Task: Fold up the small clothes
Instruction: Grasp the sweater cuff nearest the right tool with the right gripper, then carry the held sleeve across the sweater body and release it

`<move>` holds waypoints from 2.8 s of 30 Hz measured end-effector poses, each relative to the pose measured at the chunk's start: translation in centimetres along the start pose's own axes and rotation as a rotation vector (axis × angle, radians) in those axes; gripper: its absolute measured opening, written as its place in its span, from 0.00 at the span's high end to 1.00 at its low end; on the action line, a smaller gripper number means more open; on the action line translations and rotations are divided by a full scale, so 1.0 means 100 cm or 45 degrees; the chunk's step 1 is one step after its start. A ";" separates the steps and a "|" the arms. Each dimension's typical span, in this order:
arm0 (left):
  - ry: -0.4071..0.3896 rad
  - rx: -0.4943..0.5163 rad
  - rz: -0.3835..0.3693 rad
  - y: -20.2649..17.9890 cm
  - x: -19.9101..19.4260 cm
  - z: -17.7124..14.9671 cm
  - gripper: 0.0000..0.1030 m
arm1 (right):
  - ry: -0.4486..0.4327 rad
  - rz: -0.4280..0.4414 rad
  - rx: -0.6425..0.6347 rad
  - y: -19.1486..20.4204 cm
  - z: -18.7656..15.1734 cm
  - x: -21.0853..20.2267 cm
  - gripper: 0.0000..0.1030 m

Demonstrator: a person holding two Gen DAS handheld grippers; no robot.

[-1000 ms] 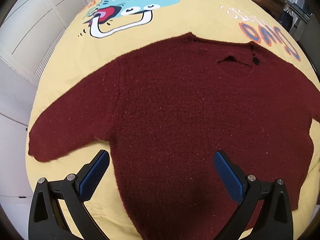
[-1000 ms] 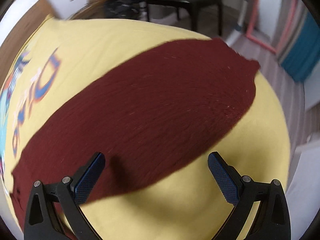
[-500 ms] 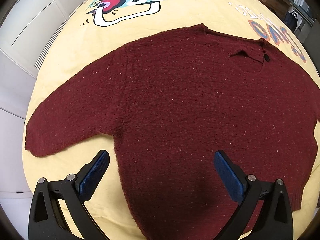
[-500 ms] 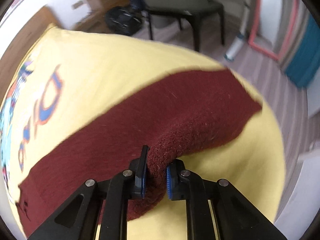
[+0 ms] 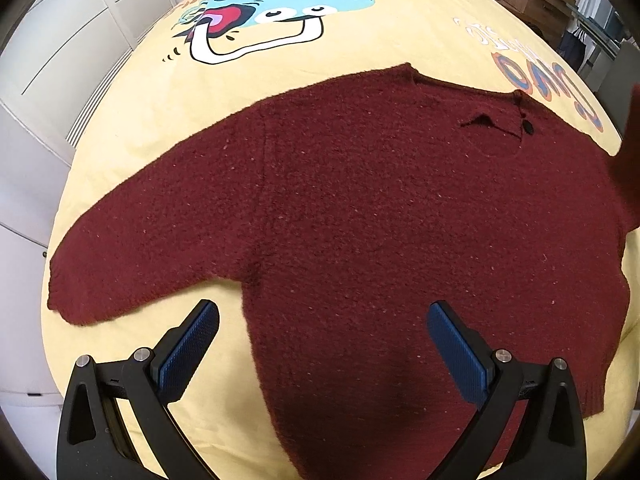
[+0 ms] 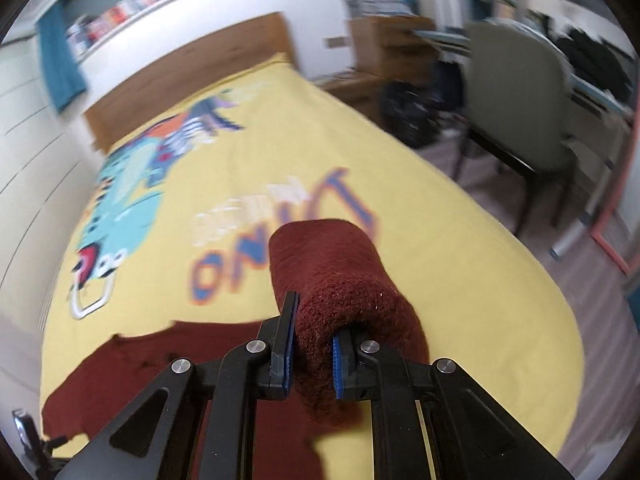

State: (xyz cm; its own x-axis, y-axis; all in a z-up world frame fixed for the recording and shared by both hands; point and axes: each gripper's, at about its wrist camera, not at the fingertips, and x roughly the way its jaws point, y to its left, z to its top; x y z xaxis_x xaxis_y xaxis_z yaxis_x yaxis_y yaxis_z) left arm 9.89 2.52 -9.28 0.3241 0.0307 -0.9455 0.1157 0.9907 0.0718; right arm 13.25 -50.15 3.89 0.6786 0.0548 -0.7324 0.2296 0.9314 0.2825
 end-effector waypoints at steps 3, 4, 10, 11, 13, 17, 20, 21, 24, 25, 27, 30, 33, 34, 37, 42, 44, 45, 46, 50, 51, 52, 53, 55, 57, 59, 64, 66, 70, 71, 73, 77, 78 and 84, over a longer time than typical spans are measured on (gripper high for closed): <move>-0.003 -0.014 -0.013 0.006 0.001 0.002 0.01 | 0.019 0.057 -0.075 0.046 0.000 0.012 0.86; -0.004 -0.017 -0.017 0.007 0.001 0.002 0.01 | 0.036 0.081 -0.094 0.061 -0.004 0.017 0.86; -0.003 -0.013 -0.004 0.014 0.007 0.003 0.01 | 0.218 0.160 -0.243 0.134 -0.049 0.060 0.86; 0.003 -0.010 -0.002 0.015 0.009 0.003 0.01 | 0.266 0.166 -0.271 0.143 -0.062 0.071 0.86; 0.009 -0.005 0.004 0.015 0.013 0.004 0.01 | 0.351 0.172 -0.302 0.155 -0.086 0.091 0.86; 0.035 -0.004 0.018 0.016 0.018 0.002 0.01 | 0.494 0.181 -0.354 0.167 -0.134 0.117 0.86; 0.042 -0.006 0.009 0.015 0.020 0.001 0.01 | 0.545 0.168 -0.385 0.171 -0.156 0.128 0.86; 0.042 -0.007 0.006 0.015 0.020 0.001 0.01 | 0.560 0.162 -0.389 0.171 -0.161 0.131 0.86; 0.040 -0.008 0.003 0.015 0.019 0.003 0.01 | 0.593 0.147 -0.393 0.171 -0.170 0.136 0.83; 0.040 -0.007 0.001 0.014 0.018 0.003 0.01 | 0.599 0.135 -0.392 0.169 -0.171 0.137 0.82; 0.035 0.000 -0.002 0.012 0.016 0.003 0.01 | 0.609 0.114 -0.399 0.168 -0.171 0.137 0.72; 0.027 0.015 -0.012 0.008 0.013 0.005 0.01 | 0.586 0.080 -0.445 0.169 -0.171 0.126 0.31; 0.018 0.032 -0.020 0.004 0.010 0.007 0.01 | 0.564 0.039 -0.496 0.164 -0.168 0.112 0.22; 0.014 0.041 -0.022 0.001 0.009 0.008 0.01 | 0.567 0.033 -0.505 0.160 -0.168 0.107 0.21; 0.001 0.080 -0.037 -0.011 0.006 0.013 0.01 | 0.573 0.026 -0.496 0.145 -0.168 0.095 0.21; -0.042 0.186 -0.104 -0.049 -0.002 0.032 0.01 | 0.556 -0.054 -0.421 0.107 -0.169 0.079 0.21; -0.061 0.250 -0.135 -0.072 -0.005 0.040 0.01 | 0.560 -0.093 -0.377 0.089 -0.169 0.078 0.21; -0.066 0.283 -0.154 -0.084 -0.006 0.044 0.01 | 0.566 -0.098 -0.355 0.082 -0.169 0.078 0.21; -0.072 0.317 -0.177 -0.097 -0.007 0.048 0.01 | 0.573 -0.104 -0.326 0.073 -0.170 0.078 0.21; -0.090 0.476 -0.234 -0.148 -0.008 0.058 0.01 | 0.573 -0.125 -0.247 0.049 -0.172 0.077 0.21; -0.094 0.519 -0.238 -0.161 -0.008 0.060 0.01 | 0.573 -0.127 -0.235 0.044 -0.173 0.077 0.21; -0.097 0.554 -0.242 -0.173 -0.008 0.061 0.01 | 0.573 -0.128 -0.220 0.040 -0.174 0.077 0.21; -0.100 0.594 -0.244 -0.186 -0.008 0.063 0.01 | 0.575 -0.128 -0.208 0.036 -0.174 0.077 0.21; -0.104 0.660 -0.244 -0.210 -0.008 0.065 0.01 | 0.579 -0.128 -0.188 0.030 -0.175 0.077 0.21; -0.107 0.732 -0.245 -0.233 -0.005 0.064 0.01 | 0.583 -0.127 -0.172 0.024 -0.177 0.077 0.21; -0.106 0.799 -0.228 -0.258 0.000 0.064 0.01 | 0.586 -0.124 -0.158 0.020 -0.178 0.078 0.21; -0.057 0.914 -0.115 -0.292 0.023 0.061 0.01 | 0.597 -0.123 -0.127 0.009 -0.181 0.079 0.21; -0.037 0.948 -0.073 -0.302 0.037 0.062 0.02 | 0.602 -0.126 -0.117 0.005 -0.181 0.080 0.21; 0.043 0.929 -0.034 -0.306 0.059 0.072 0.32 | 0.613 -0.138 -0.101 -0.003 -0.183 0.083 0.21; 0.059 0.899 -0.034 -0.303 0.064 0.076 0.46 | 0.615 -0.140 -0.099 -0.006 -0.183 0.084 0.21; 0.099 0.837 -0.068 -0.295 0.069 0.084 0.65 | 0.619 -0.144 -0.094 -0.009 -0.184 0.084 0.21; 0.105 0.738 -0.128 -0.266 0.068 0.098 0.86 | 0.624 -0.151 -0.091 -0.012 -0.184 0.086 0.21; 0.093 0.719 -0.132 -0.259 0.066 0.101 0.86 | 0.625 -0.152 -0.092 -0.012 -0.184 0.086 0.21; 0.003 0.565 -0.190 -0.205 0.039 0.113 0.86 | 0.625 -0.146 -0.095 -0.006 -0.183 0.091 0.21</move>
State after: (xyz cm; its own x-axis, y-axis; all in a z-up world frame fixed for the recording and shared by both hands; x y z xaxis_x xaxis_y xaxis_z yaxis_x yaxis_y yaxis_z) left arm 19.35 -19.12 -10.87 0.2715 -0.1067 -0.9565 0.5512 0.8320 0.0636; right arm 6.56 -43.60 -14.26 0.2404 0.0967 -0.9658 0.2207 0.9635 0.1514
